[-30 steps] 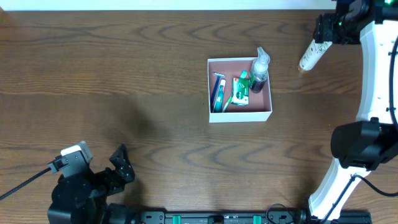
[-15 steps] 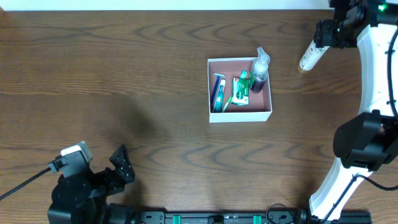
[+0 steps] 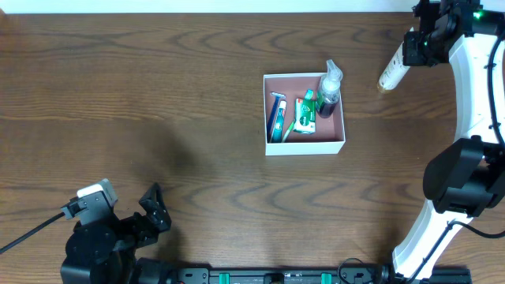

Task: Pack container
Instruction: 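Close the right gripper on the cream tube and lift it, then carry the cream tube over the box and lower it upright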

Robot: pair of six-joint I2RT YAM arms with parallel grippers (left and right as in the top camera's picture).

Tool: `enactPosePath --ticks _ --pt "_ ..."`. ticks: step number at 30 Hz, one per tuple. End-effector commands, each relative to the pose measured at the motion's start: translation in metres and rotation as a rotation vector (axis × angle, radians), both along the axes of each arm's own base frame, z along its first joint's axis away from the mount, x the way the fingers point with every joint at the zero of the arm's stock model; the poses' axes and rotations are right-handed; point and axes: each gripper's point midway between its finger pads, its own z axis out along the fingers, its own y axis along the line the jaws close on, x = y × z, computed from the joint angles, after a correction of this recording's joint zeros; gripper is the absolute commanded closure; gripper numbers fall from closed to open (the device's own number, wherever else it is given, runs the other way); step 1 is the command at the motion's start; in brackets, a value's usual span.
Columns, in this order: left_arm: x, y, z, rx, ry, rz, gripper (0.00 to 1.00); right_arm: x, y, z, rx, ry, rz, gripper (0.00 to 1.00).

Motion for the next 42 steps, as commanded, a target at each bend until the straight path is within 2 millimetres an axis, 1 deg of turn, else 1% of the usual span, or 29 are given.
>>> enactPosePath --ticks 1,4,6,9,11,12,15,16,18,20,22,25,28,30,33,37,38,42 --pt "0.0 0.003 0.001 0.016 -0.005 0.012 0.02 0.0 -0.003 0.003 0.001 -0.008 -0.011 0.99" --pt "0.0 0.003 0.001 0.016 -0.005 0.012 0.02 0.001 -0.003 0.021 0.008 -0.043 -0.028 0.99" --pt "0.0 0.003 0.001 0.016 -0.005 0.012 0.02 -0.001 -0.001 0.038 0.014 -0.075 -0.024 0.99" --pt "0.0 0.003 0.001 0.016 -0.005 0.012 0.02 -0.008 0.002 0.072 0.008 -0.132 -0.023 0.99" --pt "0.0 0.003 0.001 0.016 -0.005 0.012 0.02 -0.018 0.004 0.1 0.011 -0.18 -0.038 0.99" --pt "0.0 0.003 0.001 0.016 -0.005 0.012 0.02 -0.024 0.004 0.111 0.014 -0.198 -0.046 0.99" --pt "0.0 0.003 0.001 0.016 -0.005 0.012 0.02 -0.047 0.01 0.146 0.04 -0.251 -0.078 0.99" --pt "0.0 0.003 0.001 0.016 -0.005 0.012 0.02 -0.059 0.016 0.159 0.066 -0.267 -0.071 1.0" --pt "0.0 0.003 0.001 0.016 -0.005 0.012 0.02 -0.081 0.029 0.178 0.121 -0.286 -0.053 0.99" --pt "0.0 0.003 0.001 0.016 -0.005 0.012 0.02 -0.105 0.04 0.193 0.158 -0.296 -0.03 0.99" --pt "0.0 0.003 0.001 0.016 -0.005 0.012 0.02 -0.125 0.046 0.203 0.174 -0.296 -0.034 0.99" --pt "0.0 0.003 0.001 0.016 -0.005 0.012 0.02 -0.157 0.056 0.211 0.179 -0.273 -0.02 0.99" --pt "0.0 0.003 0.001 0.016 -0.005 0.012 0.02 -0.174 0.067 0.207 0.186 -0.229 0.001 0.99" --pt "0.0 0.003 0.001 0.016 -0.005 0.012 0.02 -0.181 0.075 0.202 0.192 -0.191 0.022 0.99" --pt "0.0 0.003 0.001 0.016 -0.005 0.012 0.02 -0.182 0.09 0.193 0.199 -0.156 0.064 0.99" --pt "0.0 0.003 0.001 0.016 -0.005 0.012 0.02 -0.18 0.118 0.179 0.211 -0.116 0.142 0.99" --pt "0.0 0.003 0.001 0.016 -0.005 0.012 0.02 -0.178 0.127 0.175 0.215 -0.11 0.162 0.99" --pt "0.0 0.003 0.001 0.016 -0.005 0.012 0.02 -0.171 0.15 0.165 0.223 -0.108 0.214 0.99"
